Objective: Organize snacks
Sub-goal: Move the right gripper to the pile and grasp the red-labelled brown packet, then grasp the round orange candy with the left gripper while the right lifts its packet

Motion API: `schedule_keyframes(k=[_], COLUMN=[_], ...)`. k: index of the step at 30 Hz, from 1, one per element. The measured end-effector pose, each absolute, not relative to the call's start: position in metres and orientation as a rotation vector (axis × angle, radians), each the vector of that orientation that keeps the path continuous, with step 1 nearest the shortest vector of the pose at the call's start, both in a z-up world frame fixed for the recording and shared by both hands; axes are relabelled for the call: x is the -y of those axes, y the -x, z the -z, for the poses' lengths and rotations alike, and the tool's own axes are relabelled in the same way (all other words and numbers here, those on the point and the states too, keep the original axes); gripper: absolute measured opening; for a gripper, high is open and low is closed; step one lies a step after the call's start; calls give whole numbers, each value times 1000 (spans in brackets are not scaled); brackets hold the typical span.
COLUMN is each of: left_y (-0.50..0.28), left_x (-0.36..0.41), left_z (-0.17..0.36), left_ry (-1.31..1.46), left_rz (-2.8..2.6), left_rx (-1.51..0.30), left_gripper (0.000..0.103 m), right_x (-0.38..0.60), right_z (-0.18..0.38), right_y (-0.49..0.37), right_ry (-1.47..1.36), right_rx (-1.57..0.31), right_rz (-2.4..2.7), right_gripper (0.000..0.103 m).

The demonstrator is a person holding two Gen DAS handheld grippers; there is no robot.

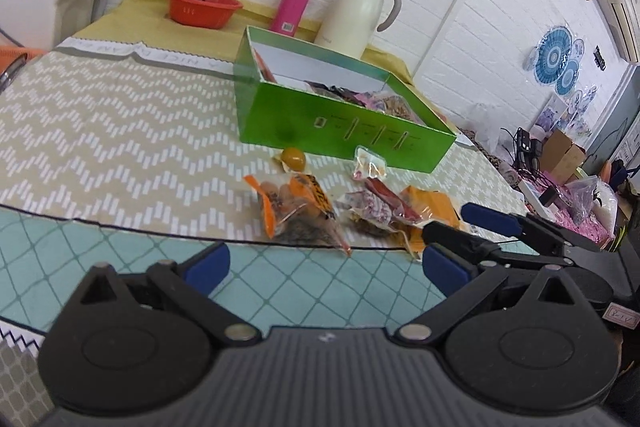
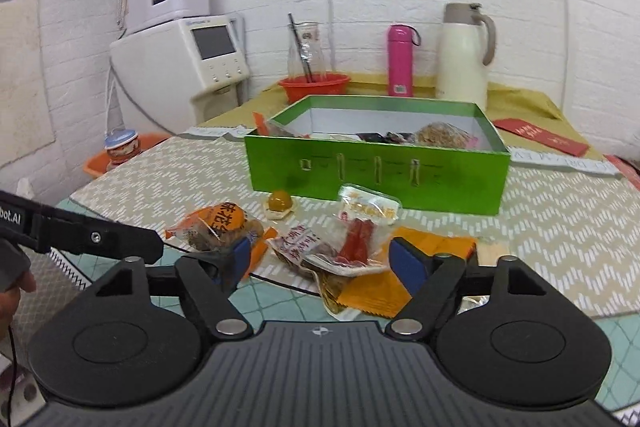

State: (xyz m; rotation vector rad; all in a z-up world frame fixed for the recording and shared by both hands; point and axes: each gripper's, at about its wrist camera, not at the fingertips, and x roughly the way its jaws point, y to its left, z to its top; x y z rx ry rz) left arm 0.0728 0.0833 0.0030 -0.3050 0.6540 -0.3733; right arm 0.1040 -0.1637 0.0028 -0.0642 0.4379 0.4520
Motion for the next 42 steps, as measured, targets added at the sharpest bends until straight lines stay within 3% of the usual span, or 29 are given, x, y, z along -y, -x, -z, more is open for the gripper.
schedule_keyframes(k=[1,2,4,13,19,24,26,28,30,31,42], left_y=[-73,-73,-72,-83,-80,-82,-83,-86,-87,-88,-149], left_x=[-85,-87,-91,-90,-82,-81,-79,-77,-76,-76,-71], left_z=[-3,-3,-2,-1,-5,-12,-13,-13,-12,-12,-26], left_ry=[307,310,321,321,299,310,302,304,314,318,276], left_rz=[370,366,358,401,435,449,450,448,450,451,459], left_rx=[-651,-646,-640,-647,-640,-624,-621,-626,-633,-634,-674], left_gripper=[102,102,102,101,101,101,101,101,101,101,101], right_x=[158,153,147,146,139,135,134,134,134,134,138], right_z=[-3,-2,1,10,13,19,21,21,22,21,19], right_y=[-106,-108,-108,-118,-138,-147,-147,-147,-145,-142,-93], right_ry=[102,126,149,159,184,205,205,208,221,231,170], right_rx=[-458,-478,-517,-512,-497,-489,-510,-518,-534,-537,-579], right_rz=[-471,-495,-542,-513,-513,-516,-535,-538,-518,-512,-531], right_gripper=[88,61,52,53,60,80,98,96,72,69,69])
